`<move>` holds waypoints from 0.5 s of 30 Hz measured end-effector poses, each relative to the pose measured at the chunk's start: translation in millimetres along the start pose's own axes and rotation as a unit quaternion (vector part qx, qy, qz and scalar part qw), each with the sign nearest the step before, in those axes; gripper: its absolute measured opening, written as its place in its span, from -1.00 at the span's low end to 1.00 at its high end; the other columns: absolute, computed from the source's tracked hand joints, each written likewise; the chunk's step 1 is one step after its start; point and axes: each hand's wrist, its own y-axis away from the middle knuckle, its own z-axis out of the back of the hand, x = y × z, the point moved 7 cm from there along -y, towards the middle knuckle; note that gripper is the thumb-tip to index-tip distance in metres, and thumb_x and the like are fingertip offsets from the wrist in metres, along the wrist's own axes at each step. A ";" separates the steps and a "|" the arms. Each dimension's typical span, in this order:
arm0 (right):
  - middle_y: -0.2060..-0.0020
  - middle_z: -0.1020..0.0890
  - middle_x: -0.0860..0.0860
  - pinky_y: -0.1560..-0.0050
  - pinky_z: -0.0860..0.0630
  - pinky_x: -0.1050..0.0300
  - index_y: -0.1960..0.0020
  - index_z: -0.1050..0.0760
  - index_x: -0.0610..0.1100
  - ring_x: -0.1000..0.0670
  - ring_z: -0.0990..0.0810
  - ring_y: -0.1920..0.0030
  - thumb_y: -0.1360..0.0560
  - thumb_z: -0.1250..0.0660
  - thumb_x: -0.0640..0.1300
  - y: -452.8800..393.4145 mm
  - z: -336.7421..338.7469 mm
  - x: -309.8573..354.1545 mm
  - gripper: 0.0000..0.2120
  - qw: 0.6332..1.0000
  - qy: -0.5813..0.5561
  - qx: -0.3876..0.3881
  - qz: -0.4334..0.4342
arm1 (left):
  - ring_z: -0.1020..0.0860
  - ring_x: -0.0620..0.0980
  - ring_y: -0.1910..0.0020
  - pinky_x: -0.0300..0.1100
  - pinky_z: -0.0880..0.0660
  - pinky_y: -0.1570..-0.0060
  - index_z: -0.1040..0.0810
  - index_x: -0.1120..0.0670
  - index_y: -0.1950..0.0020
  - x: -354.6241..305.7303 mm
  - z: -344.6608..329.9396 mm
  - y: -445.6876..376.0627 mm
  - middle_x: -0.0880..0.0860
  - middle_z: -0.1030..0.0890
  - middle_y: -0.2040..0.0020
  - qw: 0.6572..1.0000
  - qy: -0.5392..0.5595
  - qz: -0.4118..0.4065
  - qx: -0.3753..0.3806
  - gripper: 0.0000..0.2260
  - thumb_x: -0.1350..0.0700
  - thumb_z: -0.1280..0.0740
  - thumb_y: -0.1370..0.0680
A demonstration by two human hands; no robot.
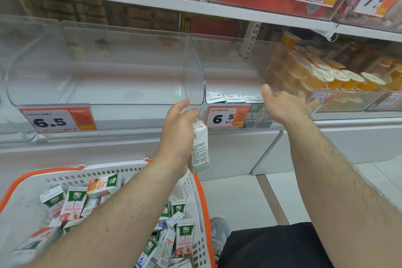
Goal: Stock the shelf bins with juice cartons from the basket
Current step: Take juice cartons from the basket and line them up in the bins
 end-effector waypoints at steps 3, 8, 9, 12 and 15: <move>-0.45 -0.40 -0.03 -0.43 0.02 -0.29 -0.20 -0.60 0.10 -0.13 -0.14 -0.49 -0.59 0.14 0.20 18.3 27.4 14.3 -0.43 0.989 -0.033 -0.137 0.051 | -0.43 -0.01 0.40 -0.20 -0.33 0.31 -0.56 0.02 0.08 7.0 6.5 8.3 0.08 -0.53 0.24 0.994 0.057 0.096 0.012 -0.82 -0.01 -0.22 -0.58; 0.19 -0.66 0.11 -0.04 -0.51 0.04 0.11 -0.63 0.03 0.05 -0.57 0.13 -0.40 -0.31 -0.04 90.3 53.4 77.3 -0.86 0.899 -0.355 -0.104 0.235 | -0.42 0.06 0.31 -0.17 -0.33 0.26 -0.48 0.11 -0.15 1.5 18.0 12.8 0.12 -0.47 0.18 0.982 0.154 0.108 0.015 -0.70 0.19 -0.06 -0.51; 0.26 -0.63 0.12 0.10 -0.53 0.10 0.08 -0.61 0.04 0.09 -0.55 0.26 -0.34 -0.35 -0.01 107.0 42.0 95.2 -0.83 0.881 -0.393 0.010 0.264 | -0.44 0.10 0.26 -0.12 -0.36 0.19 -0.46 0.13 -0.16 2.5 20.9 11.3 0.13 -0.47 0.15 0.977 0.177 0.117 0.018 -0.68 0.24 -0.05 -0.48; 0.26 -0.55 0.16 0.23 -0.39 0.32 -0.12 -0.54 0.08 0.24 -0.50 0.34 -0.36 -0.48 0.04 143.8 7.5 129.4 -0.65 0.875 -0.281 0.171 0.355 | -0.54 0.22 0.06 0.05 -0.50 0.05 -0.41 0.16 -0.25 5.2 30.4 10.0 0.25 -0.53 -0.10 0.970 0.194 0.143 0.032 -0.59 0.34 -0.04 -0.45; 0.23 -0.57 0.17 0.26 -0.39 0.37 -0.07 -0.56 0.04 0.30 -0.51 0.30 -0.41 -0.48 -0.06 144.5 -2.0 140.1 -0.75 0.887 -0.248 0.144 0.361 | -0.59 0.19 0.12 0.02 -0.54 0.19 -0.38 0.15 -0.32 5.0 43.4 9.7 0.27 -0.54 -0.09 0.973 0.181 0.143 0.025 -0.59 0.39 -0.09 -0.51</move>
